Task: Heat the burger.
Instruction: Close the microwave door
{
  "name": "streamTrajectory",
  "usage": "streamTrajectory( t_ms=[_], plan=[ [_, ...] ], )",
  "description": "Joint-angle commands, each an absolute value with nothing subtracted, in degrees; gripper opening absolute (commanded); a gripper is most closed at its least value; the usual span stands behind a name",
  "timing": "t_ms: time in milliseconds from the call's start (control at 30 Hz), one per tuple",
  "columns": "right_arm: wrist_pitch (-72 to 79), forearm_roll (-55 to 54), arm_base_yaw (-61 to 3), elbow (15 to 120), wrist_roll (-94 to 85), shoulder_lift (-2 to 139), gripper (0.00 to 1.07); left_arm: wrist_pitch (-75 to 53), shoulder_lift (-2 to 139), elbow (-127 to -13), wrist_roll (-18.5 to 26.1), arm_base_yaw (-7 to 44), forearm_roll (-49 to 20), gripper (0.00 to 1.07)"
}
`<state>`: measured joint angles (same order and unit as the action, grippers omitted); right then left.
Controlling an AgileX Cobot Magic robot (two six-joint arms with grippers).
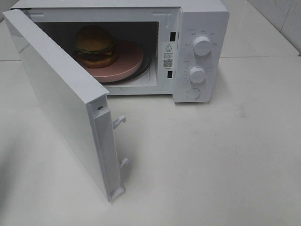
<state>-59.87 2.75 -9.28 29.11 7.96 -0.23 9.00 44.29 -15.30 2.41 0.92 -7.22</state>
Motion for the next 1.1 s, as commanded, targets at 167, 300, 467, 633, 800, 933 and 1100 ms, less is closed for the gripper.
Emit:
streamTrajectory(
  t_ms=[167, 300, 467, 633, 800, 933, 1100],
  plan=[
    [-59.4, 2.6, -8.8, 29.0, 7.5, -1.7, 0.71, 26.7, 53.9, -12.4, 0.6, 1.1, -2.9, 0.00],
    [-59.4, 2.6, -8.8, 29.0, 7.5, -1.7, 0.71, 35.8, 61.0, -12.3, -5.2, 1.1, 5.6, 0.00],
    [-59.4, 2.6, -8.8, 29.0, 7.5, -1.7, 0.71, 45.6, 68.5, -12.3, -9.8, 1.1, 15.6, 0.00],
    [-59.4, 2.6, -8.8, 29.0, 7.5, -1.7, 0.71, 53.5, 74.4, -12.3, -11.2, 1.1, 20.2, 0.00],
    [-59.4, 2.6, -8.8, 29.0, 7.5, -1.7, 0.71, 60.9, 79.9, -12.3, -11.2, 1.5, 23.3, 0.00],
    [-59.4, 2.6, -8.8, 29.0, 7.5, -1.7, 0.71, 61.4, 82.7, -12.8, -10.4, 6.9, 18.8, 0.00],
    [-59.4, 2.6, -8.8, 29.0, 7.5, -1.7, 0.71, 61.5, 84.6, -12.8, -8.8, 12.9, 10.5, 0.00]
  ],
)
